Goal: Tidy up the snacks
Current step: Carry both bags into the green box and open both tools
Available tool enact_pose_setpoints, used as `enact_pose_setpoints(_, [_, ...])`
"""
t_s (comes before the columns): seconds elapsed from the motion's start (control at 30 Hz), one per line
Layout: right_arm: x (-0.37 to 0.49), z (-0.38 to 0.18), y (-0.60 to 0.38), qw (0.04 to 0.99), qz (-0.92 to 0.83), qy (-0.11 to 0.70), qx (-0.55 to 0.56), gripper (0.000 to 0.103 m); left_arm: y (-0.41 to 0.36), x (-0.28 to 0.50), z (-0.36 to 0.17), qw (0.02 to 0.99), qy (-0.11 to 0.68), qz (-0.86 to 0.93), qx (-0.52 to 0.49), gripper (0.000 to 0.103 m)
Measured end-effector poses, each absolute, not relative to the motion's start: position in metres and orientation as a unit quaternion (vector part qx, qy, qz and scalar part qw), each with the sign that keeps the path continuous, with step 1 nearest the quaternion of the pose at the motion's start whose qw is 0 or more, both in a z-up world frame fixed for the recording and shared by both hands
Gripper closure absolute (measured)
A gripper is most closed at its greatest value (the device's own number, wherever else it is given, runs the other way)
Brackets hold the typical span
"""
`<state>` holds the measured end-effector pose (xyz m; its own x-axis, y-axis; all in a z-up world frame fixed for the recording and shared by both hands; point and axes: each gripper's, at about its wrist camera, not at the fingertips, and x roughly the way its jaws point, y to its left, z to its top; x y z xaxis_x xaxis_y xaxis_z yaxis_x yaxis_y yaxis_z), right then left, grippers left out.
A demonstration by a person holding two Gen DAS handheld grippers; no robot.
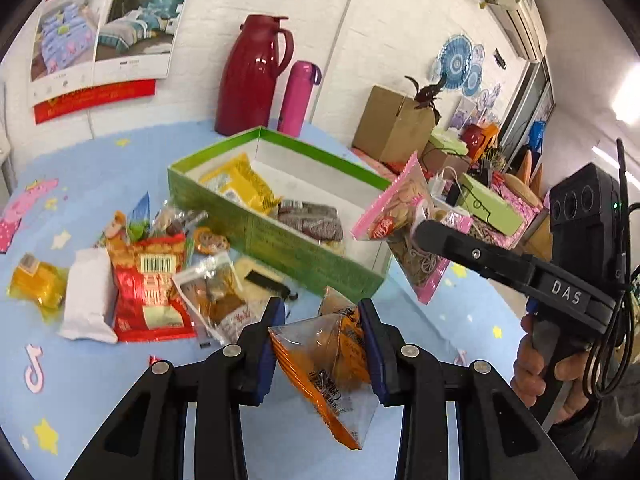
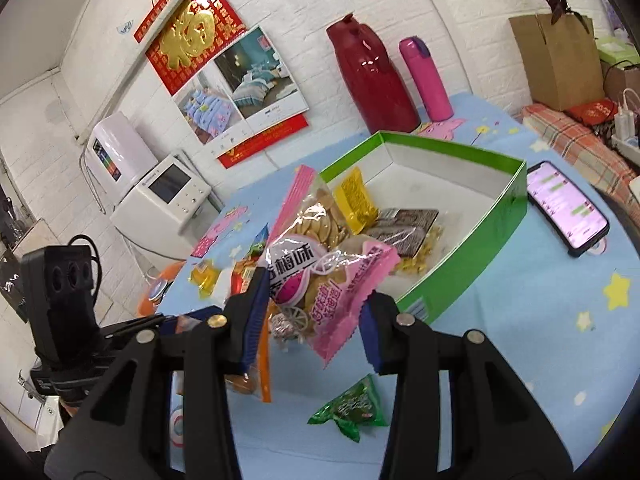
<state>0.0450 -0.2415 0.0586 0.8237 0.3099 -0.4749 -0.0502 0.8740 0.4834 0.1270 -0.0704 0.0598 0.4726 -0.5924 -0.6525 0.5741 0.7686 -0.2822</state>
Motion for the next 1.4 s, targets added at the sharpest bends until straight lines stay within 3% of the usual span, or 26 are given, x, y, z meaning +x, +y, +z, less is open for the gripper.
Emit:
enact_pose_setpoints(0.33, [0.08,0.053,-0.282,0.932,0.04,0.283,0.223,0.059,-0.103,0.199,0.104,0.881,0.347,-0.316,-0.06,0.066])
enact_pose_setpoints(0.77, [0.14,0.019,-0.301,0.926,0.021,0.319,0.201,0.056,-0.145,0.279,0.045,0.863,0.409,-0.291,-0.059,0.064])
enact_pose_setpoints(0.83, [0.144,0.016,-0.3,0.928,0.02,0.317,0.193,0.052,-0.146,0.285,0.039,0.863,0.412,-0.288,-0.059,0.057])
enact_pose_setpoints(0.87, [0.144,0.015,-0.3,0.929,0.015,0.318,0.188,0.038,-0.145,0.287,0.036,0.862,0.417,-0.282,-0.062,0.049])
enact_pose_setpoints(0.9, [0.142,0.015,-0.3,0.931,0.011,0.314,0.187,0.034,-0.143,0.289,0.034,0.862,0.421,-0.274,-0.066,0.028])
enact_pose_setpoints(0.93, [0.138,0.017,-0.301,0.934,0.008,0.306,0.186,0.032,-0.139,0.289,0.033,0.864,0.42,-0.268,-0.075,0.016])
enact_pose_setpoints(1.4, [0.077,0.058,-0.281,0.945,0.025,0.253,0.207,0.022,-0.098,0.243,0.059,0.896,0.38,-0.219,-0.066,0.015])
